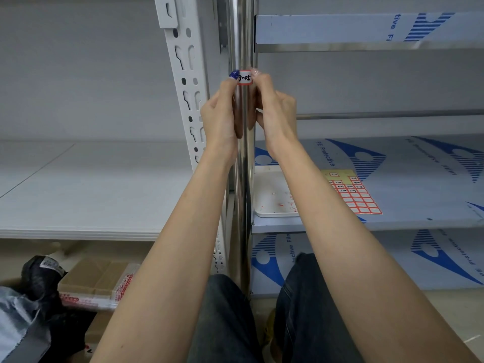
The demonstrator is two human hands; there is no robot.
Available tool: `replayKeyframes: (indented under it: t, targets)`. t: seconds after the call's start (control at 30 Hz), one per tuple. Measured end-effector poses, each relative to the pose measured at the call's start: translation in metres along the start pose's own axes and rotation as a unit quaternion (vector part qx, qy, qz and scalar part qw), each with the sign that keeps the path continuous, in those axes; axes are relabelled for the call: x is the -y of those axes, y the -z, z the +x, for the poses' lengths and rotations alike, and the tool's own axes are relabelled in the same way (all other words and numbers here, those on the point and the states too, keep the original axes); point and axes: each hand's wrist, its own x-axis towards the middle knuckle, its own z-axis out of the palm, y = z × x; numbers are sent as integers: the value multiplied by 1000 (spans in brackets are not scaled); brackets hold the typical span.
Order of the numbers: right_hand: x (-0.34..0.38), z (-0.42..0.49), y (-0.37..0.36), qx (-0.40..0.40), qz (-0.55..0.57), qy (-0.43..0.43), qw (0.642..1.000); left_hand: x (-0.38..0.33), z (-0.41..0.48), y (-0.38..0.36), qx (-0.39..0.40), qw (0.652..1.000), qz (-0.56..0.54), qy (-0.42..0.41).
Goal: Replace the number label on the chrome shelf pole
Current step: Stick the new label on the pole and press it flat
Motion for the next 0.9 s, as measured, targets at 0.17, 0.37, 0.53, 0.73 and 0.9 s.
replayKeyframes:
  t: [0.17, 0.37, 0.53, 0.73, 0.9]
  targets:
    - [-1, 0, 0, -6, -25, 11, 1000, -1, -1, 1, 4, 1000, 11, 3]
    - [1, -5, -3, -10, -30, 53, 998, -2, -3, -1, 4, 1000, -12, 0]
    - [0, -7, -6, -25, -47, 65, 996, -1, -4, 1, 7, 1000, -16, 0]
    - [0, -6, -8, -43, -67, 78, 994, 0, -3, 2, 1, 1000, 4, 2]
    - [2, -8, -7, -33, -58, 72, 995, -2, -5, 1, 6, 1000, -5, -1]
